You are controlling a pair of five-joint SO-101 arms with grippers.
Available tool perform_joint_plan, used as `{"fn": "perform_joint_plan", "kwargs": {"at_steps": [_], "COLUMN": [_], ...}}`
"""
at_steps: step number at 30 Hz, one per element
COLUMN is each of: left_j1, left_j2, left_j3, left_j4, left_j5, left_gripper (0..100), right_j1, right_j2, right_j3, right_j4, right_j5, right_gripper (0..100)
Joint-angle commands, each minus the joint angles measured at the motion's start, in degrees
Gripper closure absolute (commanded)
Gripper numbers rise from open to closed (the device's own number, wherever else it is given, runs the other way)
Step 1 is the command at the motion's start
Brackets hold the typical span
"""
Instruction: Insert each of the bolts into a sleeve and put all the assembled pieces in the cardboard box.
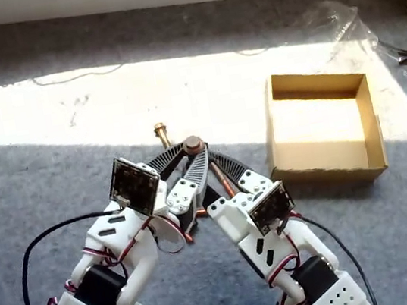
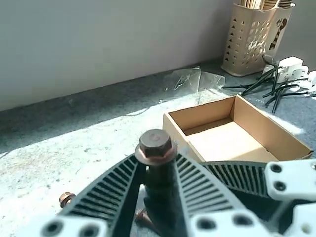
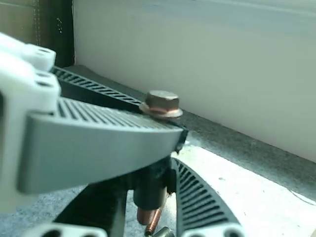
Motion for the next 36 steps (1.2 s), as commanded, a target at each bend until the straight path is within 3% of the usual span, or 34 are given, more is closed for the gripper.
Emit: {"fn": "perform_joint_plan", "kwargs": {"at_steps": [1,14,26,31,36], "left_j1": [-1.19,-1.27,-6.64,-9.89,-17.71], "left_j2": [1.19,1.19,1.1,1.1,1.1], "left_j3": [-2.68,-2.86,-14.37,-18.59,-20.0], "left_j4": [-0.88,-0.97,0.0,10.02,13.27], "left_j5": [-0.26,-0.62,-0.44,-0.62,-0.62], "left_gripper": [85,80,81,92,96], "right_j1": [0.31,0.31,0.66,5.14,8.92], "right_j2": [-0.75,-0.75,-0.75,-0.66,-0.66], "right_j3": [6.29,6.29,6.2,6.02,5.76], "right_j4": [-0.31,-0.31,-0.22,-0.22,-0.22], "right_j5": [0.53,0.53,0.53,0.53,0.53], "right_gripper": [99.4,99.4,99.4,99.4,99.4]}}
